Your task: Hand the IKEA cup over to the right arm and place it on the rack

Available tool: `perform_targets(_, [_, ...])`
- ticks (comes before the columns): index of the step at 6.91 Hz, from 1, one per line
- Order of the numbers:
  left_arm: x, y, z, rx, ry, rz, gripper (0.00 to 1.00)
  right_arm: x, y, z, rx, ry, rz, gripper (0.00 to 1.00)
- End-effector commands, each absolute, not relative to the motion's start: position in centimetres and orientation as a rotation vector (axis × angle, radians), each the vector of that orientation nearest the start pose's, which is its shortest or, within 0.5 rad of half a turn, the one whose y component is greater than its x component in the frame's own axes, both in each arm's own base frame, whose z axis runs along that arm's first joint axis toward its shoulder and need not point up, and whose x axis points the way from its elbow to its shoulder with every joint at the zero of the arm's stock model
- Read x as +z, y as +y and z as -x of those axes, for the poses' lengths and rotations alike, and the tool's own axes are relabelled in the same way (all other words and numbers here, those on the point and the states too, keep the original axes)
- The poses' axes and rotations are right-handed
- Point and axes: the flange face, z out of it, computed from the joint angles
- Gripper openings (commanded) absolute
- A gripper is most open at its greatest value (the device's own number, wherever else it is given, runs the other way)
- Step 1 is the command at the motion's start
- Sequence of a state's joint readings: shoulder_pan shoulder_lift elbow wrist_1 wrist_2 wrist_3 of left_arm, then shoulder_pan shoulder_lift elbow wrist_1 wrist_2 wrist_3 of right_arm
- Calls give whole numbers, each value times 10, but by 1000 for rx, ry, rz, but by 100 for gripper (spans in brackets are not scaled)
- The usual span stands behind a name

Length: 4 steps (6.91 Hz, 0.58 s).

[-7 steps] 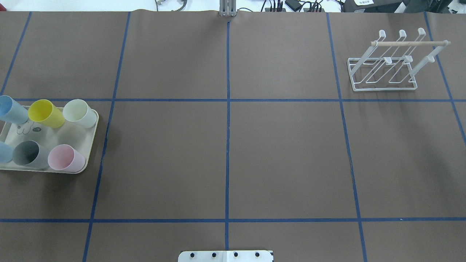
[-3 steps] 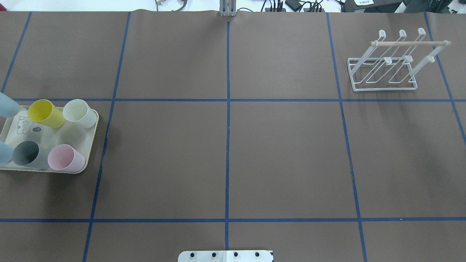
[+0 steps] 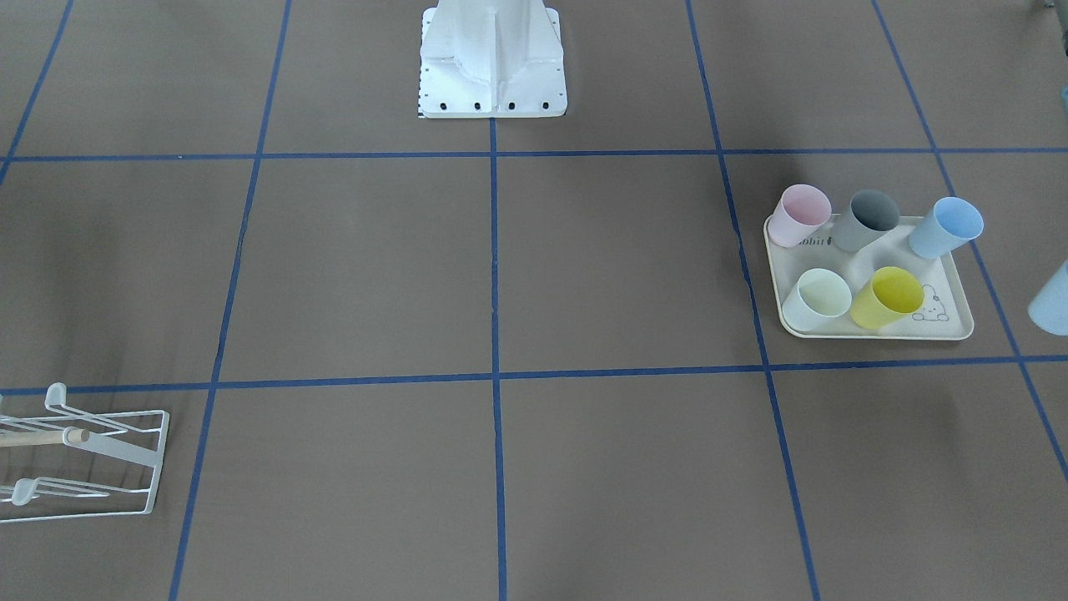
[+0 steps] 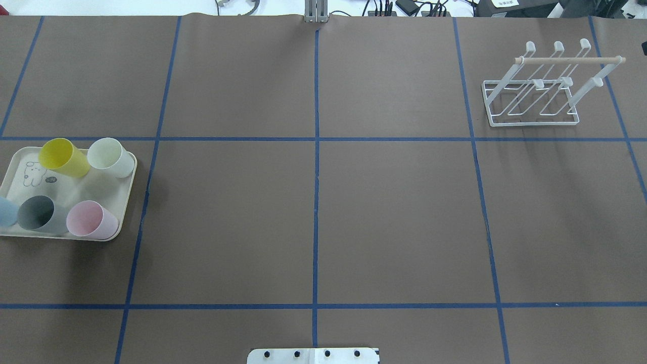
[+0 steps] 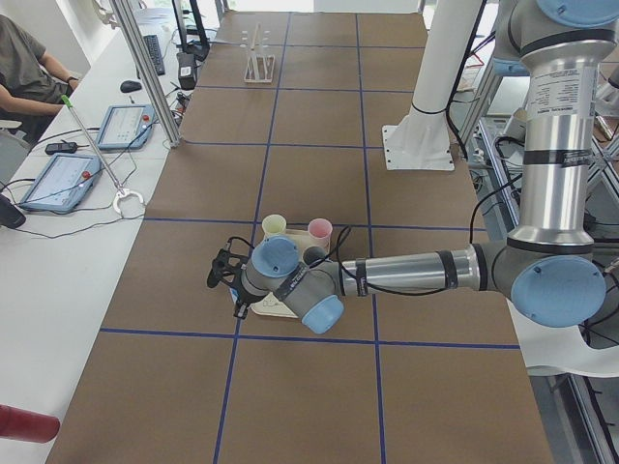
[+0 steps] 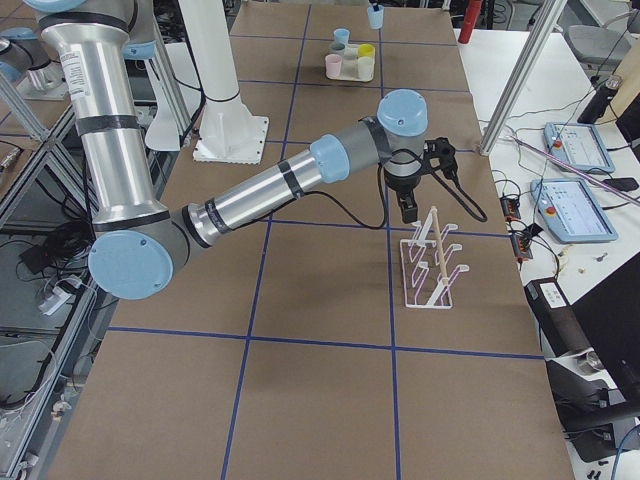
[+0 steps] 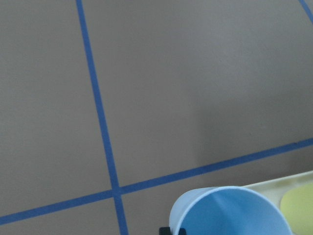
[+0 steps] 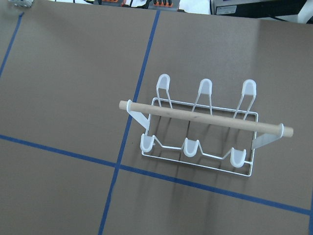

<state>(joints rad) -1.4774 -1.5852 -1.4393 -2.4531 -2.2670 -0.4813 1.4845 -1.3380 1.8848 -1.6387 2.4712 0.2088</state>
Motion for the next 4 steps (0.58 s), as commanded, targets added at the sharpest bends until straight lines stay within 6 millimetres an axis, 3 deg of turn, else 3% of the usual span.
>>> perform_targets(1, [566,-568,34,-300,861,-569,0,361,-565,14,-116,-908,-328,100])
perform_targets(2, [527,-577,33,-406,906,-626,0,344,-573,25,-113,-848,-381,100])
perform_targets(4, [474,-575,-6,-571,1049,-594,0,313,-582,76,3,-884,-450,100])
